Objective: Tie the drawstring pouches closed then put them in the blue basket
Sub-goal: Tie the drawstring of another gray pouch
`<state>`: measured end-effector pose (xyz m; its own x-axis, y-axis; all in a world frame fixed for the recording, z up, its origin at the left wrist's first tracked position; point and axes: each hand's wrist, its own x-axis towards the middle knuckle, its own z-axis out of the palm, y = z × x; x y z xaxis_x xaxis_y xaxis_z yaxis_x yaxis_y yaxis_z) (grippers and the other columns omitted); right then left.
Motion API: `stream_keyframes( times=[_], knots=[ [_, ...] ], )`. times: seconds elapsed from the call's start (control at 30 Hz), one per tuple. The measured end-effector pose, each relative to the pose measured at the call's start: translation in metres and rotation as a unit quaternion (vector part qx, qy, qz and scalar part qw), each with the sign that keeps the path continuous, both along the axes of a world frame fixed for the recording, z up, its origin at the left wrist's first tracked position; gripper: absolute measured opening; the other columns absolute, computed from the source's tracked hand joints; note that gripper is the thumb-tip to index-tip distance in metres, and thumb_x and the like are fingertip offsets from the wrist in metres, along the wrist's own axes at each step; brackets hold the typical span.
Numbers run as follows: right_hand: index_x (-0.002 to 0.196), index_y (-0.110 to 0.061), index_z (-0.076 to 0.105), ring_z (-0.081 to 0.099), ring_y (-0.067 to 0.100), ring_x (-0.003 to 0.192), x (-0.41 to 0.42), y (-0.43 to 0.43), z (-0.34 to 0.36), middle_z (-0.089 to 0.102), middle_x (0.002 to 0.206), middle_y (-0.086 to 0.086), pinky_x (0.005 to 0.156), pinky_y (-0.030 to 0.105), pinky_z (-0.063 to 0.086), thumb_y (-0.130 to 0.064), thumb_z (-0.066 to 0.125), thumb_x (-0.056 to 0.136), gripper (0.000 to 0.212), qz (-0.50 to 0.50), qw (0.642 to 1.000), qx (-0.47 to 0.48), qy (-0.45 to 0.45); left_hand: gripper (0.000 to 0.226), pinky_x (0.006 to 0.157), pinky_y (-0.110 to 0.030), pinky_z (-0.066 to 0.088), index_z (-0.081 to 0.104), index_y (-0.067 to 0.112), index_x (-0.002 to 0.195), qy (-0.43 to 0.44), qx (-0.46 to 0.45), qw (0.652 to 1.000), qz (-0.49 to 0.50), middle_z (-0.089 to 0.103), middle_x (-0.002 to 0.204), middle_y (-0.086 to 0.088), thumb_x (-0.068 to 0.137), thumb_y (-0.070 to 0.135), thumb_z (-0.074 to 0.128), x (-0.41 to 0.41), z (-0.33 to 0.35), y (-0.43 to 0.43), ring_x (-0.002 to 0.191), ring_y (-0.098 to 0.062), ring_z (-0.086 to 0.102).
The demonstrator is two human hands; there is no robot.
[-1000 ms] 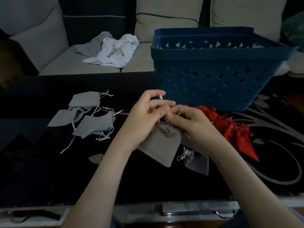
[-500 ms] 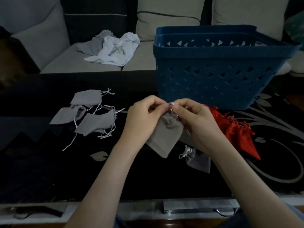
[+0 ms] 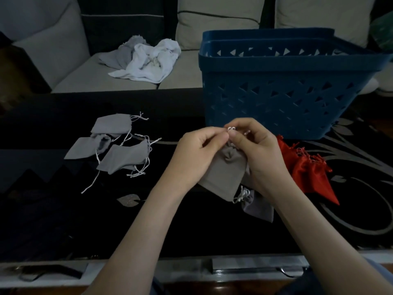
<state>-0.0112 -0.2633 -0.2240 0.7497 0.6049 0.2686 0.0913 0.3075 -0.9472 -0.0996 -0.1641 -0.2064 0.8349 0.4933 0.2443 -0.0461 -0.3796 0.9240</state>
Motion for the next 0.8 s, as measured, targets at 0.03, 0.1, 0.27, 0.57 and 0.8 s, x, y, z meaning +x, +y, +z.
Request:
stream_keyframes(
  times=[0.03,0.1,0.27,0.57,0.8],
  knots=[
    [0.078,-0.027,0.069,0.055,0.021,0.082,0.0,0.0,0.0,0.063,0.084,0.001,0.08,0.037,0.047,-0.013,0.066,0.083,0.015,-0.005,1.0,0.0,-0.006,0.015,0.078,-0.02,0.049,0.073,0.022,0.092,0.006,0.01,1.0,-0.006,0.073,0.088,0.007,0.091,0.014,0.06,0.0,-0.001,0.0,0.084,-0.002,0.065],
    [0.076,-0.032,0.068,0.054,0.019,0.084,0.001,-0.001,0.0,0.06,0.089,0.003,0.081,0.035,0.047,-0.017,0.065,0.08,0.015,-0.012,0.999,-0.008,-0.028,0.014,0.076,-0.028,0.051,0.074,0.026,0.083,0.021,0.031,0.999,0.003,0.073,0.081,0.006,0.087,0.015,0.066,0.0,-0.004,0.0,0.078,-0.005,0.066],
    [0.086,-0.024,0.066,0.053,0.017,0.081,-0.001,-0.003,0.005,0.059,0.083,-0.002,0.078,0.033,0.045,-0.019,0.064,0.084,0.006,0.015,0.999,0.001,-0.042,0.009,0.081,-0.042,0.055,0.075,0.025,0.086,0.012,0.017,1.0,0.02,0.074,0.082,0.003,0.087,0.023,0.067,-0.001,-0.005,-0.003,0.082,-0.012,0.069],
    [0.099,-0.023,0.065,0.061,0.003,0.082,0.007,-0.008,0.003,0.068,0.084,-0.01,0.075,0.021,0.045,-0.022,0.059,0.092,0.009,-0.039,0.948,-0.205,-0.241,0.02,0.052,-0.013,0.045,0.061,0.002,0.085,-0.077,-0.263,0.962,-0.015,0.061,0.056,0.008,0.097,0.009,0.046,0.0,0.01,-0.005,0.047,0.002,0.053],
    [0.089,-0.007,0.066,0.056,0.013,0.081,0.018,-0.017,0.0,0.063,0.08,0.0,0.077,0.029,0.042,-0.026,0.053,0.096,0.024,0.026,0.889,-0.326,-0.32,0.025,0.066,-0.011,0.045,0.067,0.014,0.076,-0.009,-0.129,0.992,0.004,0.061,0.058,0.008,0.095,0.01,0.052,0.003,-0.001,0.004,0.06,0.002,0.057]
  ],
)
